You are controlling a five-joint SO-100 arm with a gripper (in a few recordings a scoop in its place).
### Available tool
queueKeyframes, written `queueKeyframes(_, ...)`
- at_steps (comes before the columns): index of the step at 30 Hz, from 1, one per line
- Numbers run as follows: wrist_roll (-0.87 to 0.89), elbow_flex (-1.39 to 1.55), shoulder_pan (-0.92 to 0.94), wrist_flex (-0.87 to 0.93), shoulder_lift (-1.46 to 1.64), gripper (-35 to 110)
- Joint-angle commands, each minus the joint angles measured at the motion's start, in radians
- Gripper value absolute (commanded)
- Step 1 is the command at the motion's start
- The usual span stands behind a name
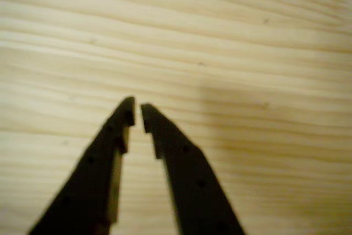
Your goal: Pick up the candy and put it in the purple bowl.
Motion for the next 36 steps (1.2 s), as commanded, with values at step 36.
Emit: queueKeyframes(36,-0.459,-0.641,0.109,0.279,-0.462,-1)
